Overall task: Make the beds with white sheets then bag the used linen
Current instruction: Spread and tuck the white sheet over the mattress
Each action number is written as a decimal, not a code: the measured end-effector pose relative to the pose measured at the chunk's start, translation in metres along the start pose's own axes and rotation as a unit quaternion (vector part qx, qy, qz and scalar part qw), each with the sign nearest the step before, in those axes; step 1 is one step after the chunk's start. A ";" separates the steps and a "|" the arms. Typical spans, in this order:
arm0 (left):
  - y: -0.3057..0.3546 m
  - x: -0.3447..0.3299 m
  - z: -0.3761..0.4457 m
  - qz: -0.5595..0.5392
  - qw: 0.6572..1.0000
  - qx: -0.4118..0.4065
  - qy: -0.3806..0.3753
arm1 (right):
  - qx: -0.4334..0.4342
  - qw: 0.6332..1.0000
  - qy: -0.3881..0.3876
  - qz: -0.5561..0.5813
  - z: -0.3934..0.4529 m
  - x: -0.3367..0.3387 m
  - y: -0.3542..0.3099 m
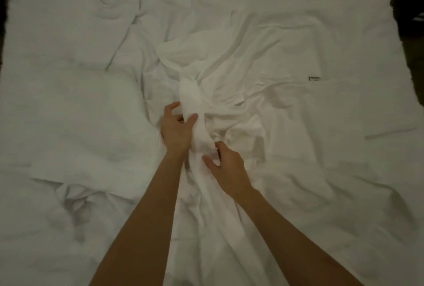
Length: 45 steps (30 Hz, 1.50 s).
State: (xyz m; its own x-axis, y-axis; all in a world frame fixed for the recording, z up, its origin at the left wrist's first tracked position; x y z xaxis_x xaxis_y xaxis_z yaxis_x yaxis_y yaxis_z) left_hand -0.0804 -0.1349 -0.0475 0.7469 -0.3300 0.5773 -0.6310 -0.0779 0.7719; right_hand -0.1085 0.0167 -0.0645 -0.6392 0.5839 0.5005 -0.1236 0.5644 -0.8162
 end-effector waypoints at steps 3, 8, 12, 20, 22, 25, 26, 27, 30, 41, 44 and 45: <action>-0.006 0.018 0.006 -0.045 0.998 0.039 -0.002 | -0.004 0.999 0.031 0.024 -0.009 -0.011 -0.019; -0.023 0.047 0.007 -0.009 0.996 0.088 -0.032 | 0.007 0.997 -0.070 -0.030 -0.032 -0.061 -0.057; -0.054 0.058 -0.031 0.046 0.988 0.081 -0.123 | -0.027 0.979 -0.186 -0.077 -0.054 -0.082 -0.045; -0.104 0.084 -0.127 -0.004 0.991 0.103 -0.084 | -0.104 0.989 -0.079 -0.074 -0.118 -0.011 0.012; -0.119 0.086 -0.153 -0.042 0.986 0.145 -0.064 | -0.142 0.985 -0.054 -0.079 -0.134 0.008 0.031; -0.144 0.077 -0.206 -0.114 0.960 0.231 -0.106 | -0.187 0.978 -0.020 -0.093 -0.170 0.037 0.058; -0.150 0.070 -0.226 -0.120 0.948 0.262 -0.135 | -0.198 0.975 -0.011 -0.097 -0.182 0.045 0.066; -0.157 0.063 -0.245 -0.117 0.935 0.290 -0.167 | -0.208 0.973 -0.001 -0.097 -0.193 0.052 0.073; -0.170 0.047 -0.292 -0.088 0.909 0.338 -0.229 | -0.236 0.967 0.026 -0.088 -0.225 0.068 0.093; -0.185 0.003 -0.381 -0.089 0.898 0.359 -0.238 | -0.267 0.957 0.110 -0.021 -0.283 0.120 0.150; -0.187 0.034 -0.378 -0.087 0.913 0.333 -0.218 | -0.287 0.946 0.151 0.017 -0.300 0.138 0.163; -0.192 0.049 -0.374 -0.082 0.916 0.332 -0.210 | -0.298 0.941 0.161 0.027 -0.304 0.143 0.168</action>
State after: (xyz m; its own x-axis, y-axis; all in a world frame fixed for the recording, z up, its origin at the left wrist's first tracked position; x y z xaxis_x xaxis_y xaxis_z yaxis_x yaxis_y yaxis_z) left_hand 0.1554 0.2160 -0.0676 0.7847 -0.5841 0.2077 -0.6099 -0.6675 0.4271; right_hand 0.0105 0.3726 -0.0427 -0.3577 0.7137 0.6023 0.4106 0.6994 -0.5850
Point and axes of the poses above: each hand's wrist, its own z-axis towards the middle knuckle, its own x-axis out of the back of the hand, y = z × x, the point moved 5 cm from there along z, towards the middle knuckle, and after that the axes turned 11 degrees about y, right-handed, at the moved point
